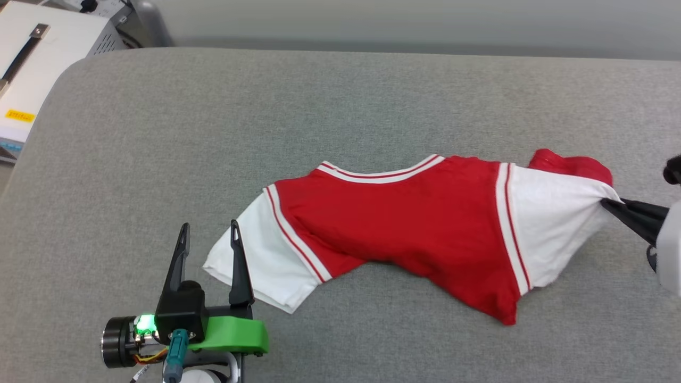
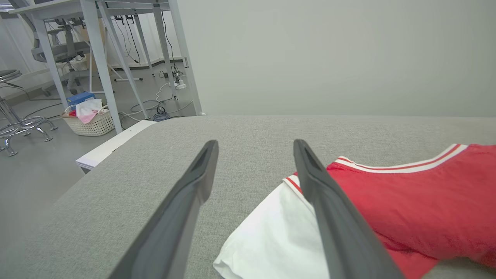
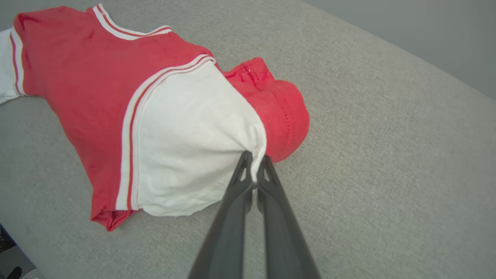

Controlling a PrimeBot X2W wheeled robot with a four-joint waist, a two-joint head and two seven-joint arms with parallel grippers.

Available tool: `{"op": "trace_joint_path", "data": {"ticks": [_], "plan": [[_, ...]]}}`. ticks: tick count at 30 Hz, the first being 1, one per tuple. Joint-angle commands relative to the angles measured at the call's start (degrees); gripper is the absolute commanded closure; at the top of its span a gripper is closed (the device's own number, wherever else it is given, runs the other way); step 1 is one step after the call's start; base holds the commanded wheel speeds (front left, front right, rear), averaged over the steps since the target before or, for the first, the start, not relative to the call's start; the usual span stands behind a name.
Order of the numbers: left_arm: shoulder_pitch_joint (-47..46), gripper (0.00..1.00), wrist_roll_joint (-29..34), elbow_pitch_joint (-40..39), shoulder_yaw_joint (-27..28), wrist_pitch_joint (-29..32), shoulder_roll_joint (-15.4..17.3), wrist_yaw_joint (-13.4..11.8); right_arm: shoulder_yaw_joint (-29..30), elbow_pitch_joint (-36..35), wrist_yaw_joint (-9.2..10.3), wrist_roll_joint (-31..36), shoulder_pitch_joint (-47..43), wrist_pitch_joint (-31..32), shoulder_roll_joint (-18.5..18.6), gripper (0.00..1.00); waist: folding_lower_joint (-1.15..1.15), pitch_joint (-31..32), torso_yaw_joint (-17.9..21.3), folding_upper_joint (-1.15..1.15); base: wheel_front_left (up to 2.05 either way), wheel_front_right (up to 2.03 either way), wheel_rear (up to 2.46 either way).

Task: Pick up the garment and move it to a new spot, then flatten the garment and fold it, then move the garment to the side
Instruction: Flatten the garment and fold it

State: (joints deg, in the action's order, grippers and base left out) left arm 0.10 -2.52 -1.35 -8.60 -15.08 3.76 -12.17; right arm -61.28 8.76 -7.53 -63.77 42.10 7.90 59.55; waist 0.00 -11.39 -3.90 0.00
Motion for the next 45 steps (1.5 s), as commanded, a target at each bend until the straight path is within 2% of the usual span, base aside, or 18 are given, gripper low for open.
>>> {"op": "trace_joint_path", "data": {"ticks": [1, 9, 12, 17, 18, 19, 22, 27, 34, 38, 42, 45], "plan": [[0.7, 0.00, 0.1, 0.1, 0.3, 0.1, 0.2, 0.5, 1.0, 1.5, 0.04, -1.2, -2.1, -0.9, 0.4, 1.00, 0.00, 1.9, 2.2, 0.00, 0.00, 0.00, 0.00], [0.7, 0.00, 0.5, 0.8, 0.5, 0.1, 0.0, 1.6, 4.3, 15.0, 0.04, -8.3, -13.2, -1.8, -0.5, 1.00, 0.00, 2.4, 2.9, 0.00, 0.00, 0.00, 0.00], [0.8, 0.00, 0.6, 1.0, 0.7, 0.1, -0.1, 1.9, 4.3, 19.9, 0.04, -10.0, -16.7, -1.8, -2.5, 1.00, 0.00, 2.7, 2.8, 0.00, 0.00, 0.00, 0.00], [1.6, 0.00, 0.6, 1.2, 1.4, 0.1, -0.2, 2.1, 4.7, 23.4, 0.04, -10.9, -19.6, -4.4, -6.0, 1.00, 0.00, 3.3, 3.1, 0.00, 0.00, 0.00, 0.00], [1.7, 0.00, 0.6, 1.2, 1.5, 0.1, -0.2, 2.1, 5.0, 23.7, 0.04, -10.7, -19.6, -5.6, -6.5, 0.91, 0.00, 3.5, 3.2, 0.00, 0.00, 0.00, 0.00], [1.8, 0.00, 0.7, 1.2, 1.5, 0.1, -0.2, 2.2, 5.5, 24.0, 0.04, -10.2, -19.5, -7.2, -6.7, 0.00, 0.00, 3.6, 3.3, 0.00, 0.00, 0.00, 0.00], [2.2, 0.00, 1.1, 1.2, 1.5, 0.1, -0.2, 2.4, 7.3, 24.2, 0.04, -8.6, -19.0, -12.0, -7.0, 0.00, 0.00, 4.3, 3.7, 0.00, 0.00, 0.00, 0.00], [2.9, 0.00, 1.6, 1.3, 1.4, 0.1, 0.1, 2.7, 10.9, 21.3, 0.04, -6.5, -18.8, -17.9, -4.7, 0.00, 0.00, 5.7, 3.9, 0.00, 0.00, 0.00, 0.00], [3.6, 0.00, 1.9, 0.5, 1.5, 0.1, 0.4, 2.6, 18.4, 13.6, 0.04, -2.2, -17.8, -20.9, 0.1, 0.00, 0.00, 6.7, 3.9, 0.00, 0.00, 0.00, 0.00], [3.4, 0.00, 2.5, 0.0, 0.9, 0.1, 0.6, 2.7, 22.5, 6.6, 0.04, 0.9, -15.7, -18.0, 1.8, 0.00, 0.00, 6.4, 3.3, 0.00, 0.00, 0.00, 0.00], [2.3, 0.00, 3.1, -0.2, -0.3, 0.1, 0.8, 3.0, 24.7, -1.4, 0.04, 5.5, -12.5, -10.9, 1.7, 0.00, 0.00, 5.1, 2.2, 0.00, 0.00, 0.00, 0.00], [0.9, 0.00, 3.5, -0.3, -1.4, 0.1, 0.9, 3.0, 24.5, -6.5, 0.04, 8.2, -9.5, -3.2, 0.3, 0.00, 0.00, 3.4, 1.2, 0.00, 0.00, 0.00, 0.00]]}}
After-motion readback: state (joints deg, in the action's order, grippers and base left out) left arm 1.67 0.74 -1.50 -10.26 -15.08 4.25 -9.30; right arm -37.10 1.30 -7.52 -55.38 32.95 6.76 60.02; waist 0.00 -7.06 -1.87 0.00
